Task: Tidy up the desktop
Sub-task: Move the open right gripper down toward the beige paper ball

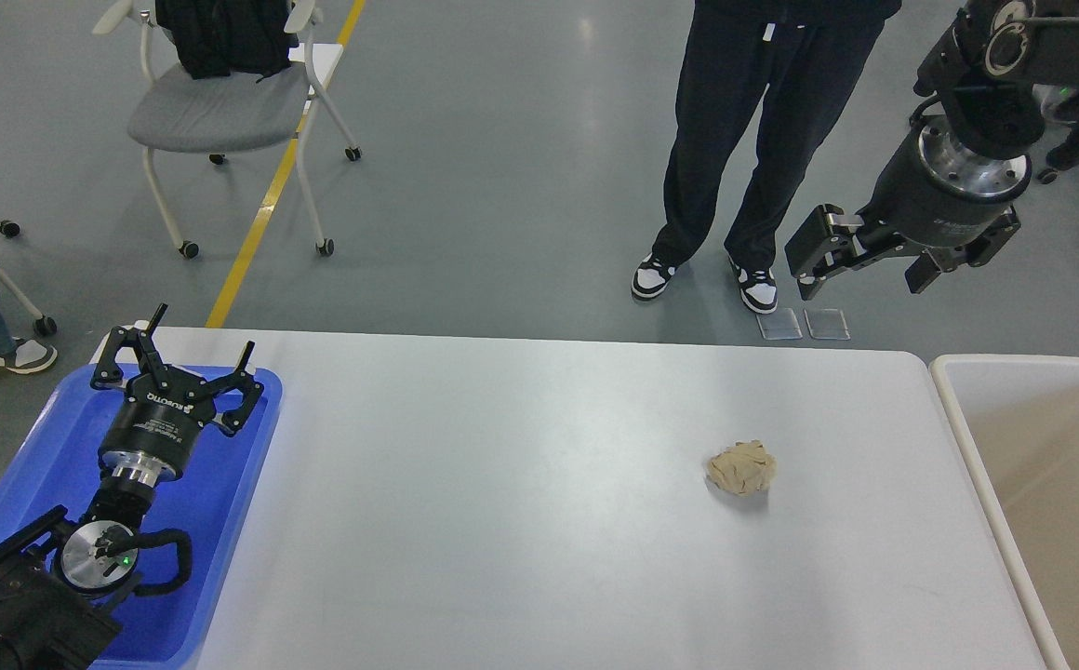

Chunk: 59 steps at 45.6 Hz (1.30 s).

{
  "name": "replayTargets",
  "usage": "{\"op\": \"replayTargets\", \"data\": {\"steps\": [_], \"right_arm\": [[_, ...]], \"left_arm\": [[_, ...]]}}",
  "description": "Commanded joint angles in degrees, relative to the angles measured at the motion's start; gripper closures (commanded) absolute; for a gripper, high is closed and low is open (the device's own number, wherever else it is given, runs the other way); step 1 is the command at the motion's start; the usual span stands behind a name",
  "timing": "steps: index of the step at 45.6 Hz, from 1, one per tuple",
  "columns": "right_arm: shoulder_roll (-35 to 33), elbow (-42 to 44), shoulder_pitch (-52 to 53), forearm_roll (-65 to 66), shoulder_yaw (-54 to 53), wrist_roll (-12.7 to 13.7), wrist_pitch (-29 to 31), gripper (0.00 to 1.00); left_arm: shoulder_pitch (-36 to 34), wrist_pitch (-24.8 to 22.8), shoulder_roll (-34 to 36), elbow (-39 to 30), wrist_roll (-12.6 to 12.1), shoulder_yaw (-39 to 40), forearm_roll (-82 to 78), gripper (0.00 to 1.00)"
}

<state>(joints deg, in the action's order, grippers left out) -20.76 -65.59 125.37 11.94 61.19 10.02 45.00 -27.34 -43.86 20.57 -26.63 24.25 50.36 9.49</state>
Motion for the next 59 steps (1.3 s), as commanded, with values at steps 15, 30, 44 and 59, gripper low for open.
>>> {"op": "replayTargets", "data": {"steps": [15,30,44,59], "right_arm": [[3.4,1.3,-10.2,1.6,-1.4,0.1,-6.6,0.00],[5.6,6.6,-18.1,1.3,-2.5,0.0,-8.9,0.00],[7.1,9.8,-25.4,1.8,-5.9,0.2,-10.5,0.00],[10.7,12.5,-30.7,4.9,-5.5,0.2,-19.7,0.00]], "left_arm": [[0.0,0.0,0.0,0.0,0.0,0.0,-0.1,0.01],[0.0,0.0,0.0,0.0,0.0,0.0,0.0,0.01],[0.0,0.0,0.0,0.0,0.0,0.0,0.0,0.01],[-0.1,0.0,0.0,0.0,0.0,0.0,0.0,0.01]]}}
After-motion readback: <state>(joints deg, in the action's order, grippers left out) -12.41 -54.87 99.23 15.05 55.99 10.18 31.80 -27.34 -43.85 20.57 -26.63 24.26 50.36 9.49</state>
